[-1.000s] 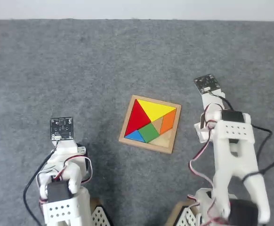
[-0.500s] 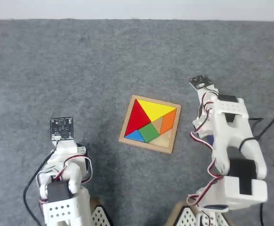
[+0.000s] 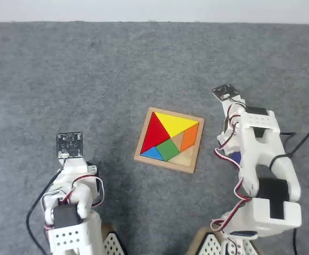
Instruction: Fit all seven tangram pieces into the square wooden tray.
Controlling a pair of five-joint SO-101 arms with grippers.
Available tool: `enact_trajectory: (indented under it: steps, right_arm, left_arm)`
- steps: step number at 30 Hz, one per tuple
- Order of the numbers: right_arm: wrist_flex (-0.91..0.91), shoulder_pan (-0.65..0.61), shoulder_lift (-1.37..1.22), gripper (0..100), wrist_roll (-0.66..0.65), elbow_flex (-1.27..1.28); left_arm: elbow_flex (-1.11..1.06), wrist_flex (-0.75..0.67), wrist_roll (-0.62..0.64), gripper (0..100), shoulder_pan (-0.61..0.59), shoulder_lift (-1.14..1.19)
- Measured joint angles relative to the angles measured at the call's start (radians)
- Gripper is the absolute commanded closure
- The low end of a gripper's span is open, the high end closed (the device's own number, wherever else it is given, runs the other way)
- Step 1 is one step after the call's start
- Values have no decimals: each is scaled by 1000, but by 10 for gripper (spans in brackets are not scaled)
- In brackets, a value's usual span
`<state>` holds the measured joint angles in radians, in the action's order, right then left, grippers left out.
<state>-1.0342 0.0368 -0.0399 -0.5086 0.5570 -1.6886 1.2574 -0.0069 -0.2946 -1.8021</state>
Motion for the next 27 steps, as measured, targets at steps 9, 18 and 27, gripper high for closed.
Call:
enact_trajectory:
  steps: [9, 18, 27]
  right_arm:
    - [0, 38, 0, 738, 106, 11]
    - [0, 15, -35, 740, 110, 49]
    - [-6, 20, -64, 917, 114, 2]
  left_arm:
    - [0, 0, 0, 964, 0, 0]
    - [0, 0, 0, 964, 0, 0]
    - [0, 0, 0, 964, 0, 0]
